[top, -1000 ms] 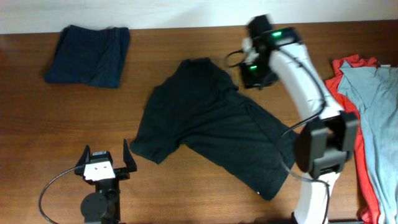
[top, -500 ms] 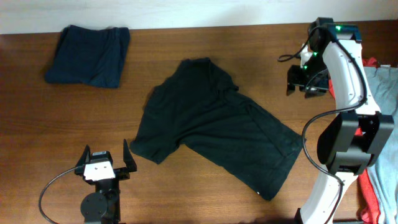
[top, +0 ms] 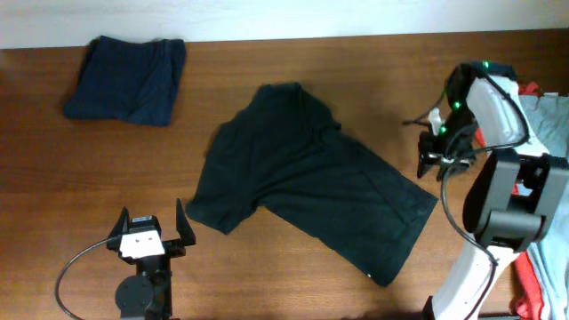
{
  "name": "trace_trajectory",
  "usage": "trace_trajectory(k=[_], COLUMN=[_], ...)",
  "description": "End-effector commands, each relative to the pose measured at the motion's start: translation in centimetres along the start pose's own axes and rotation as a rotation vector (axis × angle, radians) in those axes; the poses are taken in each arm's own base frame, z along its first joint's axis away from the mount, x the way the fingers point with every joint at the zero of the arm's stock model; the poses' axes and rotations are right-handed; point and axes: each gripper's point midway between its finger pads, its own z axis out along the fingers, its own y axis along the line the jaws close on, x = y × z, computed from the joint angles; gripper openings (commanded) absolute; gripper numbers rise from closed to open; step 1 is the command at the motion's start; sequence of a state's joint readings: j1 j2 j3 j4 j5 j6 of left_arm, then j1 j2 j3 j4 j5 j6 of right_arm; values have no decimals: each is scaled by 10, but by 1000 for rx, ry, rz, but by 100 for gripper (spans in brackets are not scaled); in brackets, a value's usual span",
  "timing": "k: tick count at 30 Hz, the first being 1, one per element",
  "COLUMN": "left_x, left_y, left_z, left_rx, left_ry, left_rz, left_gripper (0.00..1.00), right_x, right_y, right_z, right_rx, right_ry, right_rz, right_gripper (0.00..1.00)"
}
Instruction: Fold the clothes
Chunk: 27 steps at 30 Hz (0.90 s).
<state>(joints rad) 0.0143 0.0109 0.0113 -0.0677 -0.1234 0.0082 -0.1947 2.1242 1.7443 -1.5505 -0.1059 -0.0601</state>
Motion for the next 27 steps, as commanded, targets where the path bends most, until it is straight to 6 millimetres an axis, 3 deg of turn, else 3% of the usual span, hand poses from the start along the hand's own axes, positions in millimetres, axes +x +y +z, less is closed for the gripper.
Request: trace_trajectory(k=[1,8,16,21,27], left_x=[1,1,1,1,1], left_y=[-1,-1,-1,-1,-1], left_z=[0,0,0,0,0], left_rx=[6,7,7,7,7], left_ry=[1,1,1,1,1], left_rz=[19,19,19,19,19], left_gripper=[99,99,99,99,99], right_x=[11,14,15,16,18], right_y=[-8,-5,-3,-3,-1], right_z=[22,64,69,84,84], right_rx=[-38,-86,-95,-105,-117], right_ry=[47,63,65,62,68], right_rz=[22,2,-17,-15,-12], right_gripper=[45,42,41,35,19])
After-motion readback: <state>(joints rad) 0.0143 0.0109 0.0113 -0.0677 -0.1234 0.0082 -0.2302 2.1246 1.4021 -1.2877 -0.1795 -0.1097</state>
